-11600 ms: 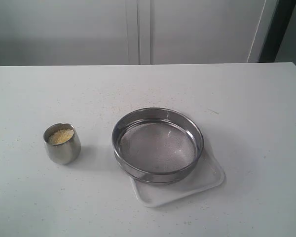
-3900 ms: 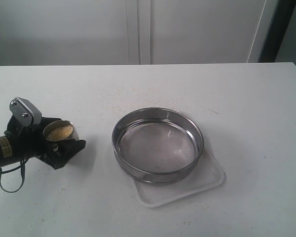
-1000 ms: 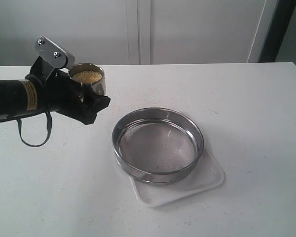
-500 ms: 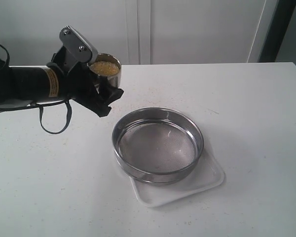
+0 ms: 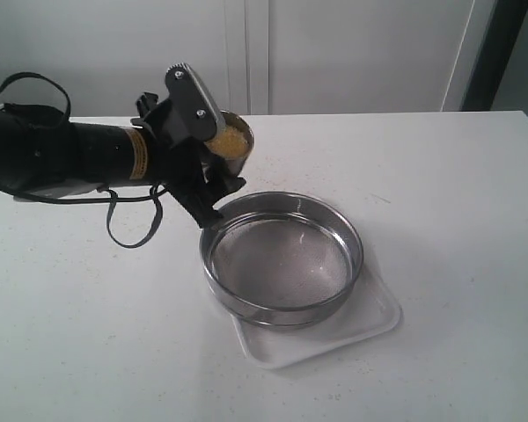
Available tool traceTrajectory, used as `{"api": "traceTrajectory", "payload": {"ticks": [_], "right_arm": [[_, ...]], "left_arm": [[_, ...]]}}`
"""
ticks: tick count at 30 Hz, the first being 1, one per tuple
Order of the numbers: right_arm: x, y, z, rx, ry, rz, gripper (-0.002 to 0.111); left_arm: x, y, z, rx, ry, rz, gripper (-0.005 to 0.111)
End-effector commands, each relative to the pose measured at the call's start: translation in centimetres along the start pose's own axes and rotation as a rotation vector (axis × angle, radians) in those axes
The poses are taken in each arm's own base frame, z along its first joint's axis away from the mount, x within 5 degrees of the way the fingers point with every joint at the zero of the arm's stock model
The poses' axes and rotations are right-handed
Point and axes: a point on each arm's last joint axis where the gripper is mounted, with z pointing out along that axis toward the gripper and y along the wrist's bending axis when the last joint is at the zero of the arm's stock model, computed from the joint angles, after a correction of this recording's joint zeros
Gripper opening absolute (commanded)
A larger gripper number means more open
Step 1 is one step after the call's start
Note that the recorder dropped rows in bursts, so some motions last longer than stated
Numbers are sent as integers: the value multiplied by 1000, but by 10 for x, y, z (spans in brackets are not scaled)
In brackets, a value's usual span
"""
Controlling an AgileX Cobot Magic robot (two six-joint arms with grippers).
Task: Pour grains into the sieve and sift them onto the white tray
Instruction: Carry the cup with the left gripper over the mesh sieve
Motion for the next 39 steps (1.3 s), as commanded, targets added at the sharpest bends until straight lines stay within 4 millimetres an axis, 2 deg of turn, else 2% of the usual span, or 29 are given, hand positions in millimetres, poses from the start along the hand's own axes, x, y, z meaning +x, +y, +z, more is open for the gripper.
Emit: {"api": "traceTrajectory", "payload": {"ticks": [1,8,19,29,39], "right_arm": [[1,0,0,-3,-11,4,0],[1,0,0,-3,-11,4,0],[1,0,0,-3,-11,4,0],[1,0,0,-3,-11,4,0],[1,0,0,-3,-11,4,0]], "left_arm": [[-10,1,0,-24,32,66,0],[-9,1,1,-22,34,78,0],[12,-10,21,26,92,65,0],[11,-12,21,30,114,171,0],[4,-27,23,57,170,321,0]]}}
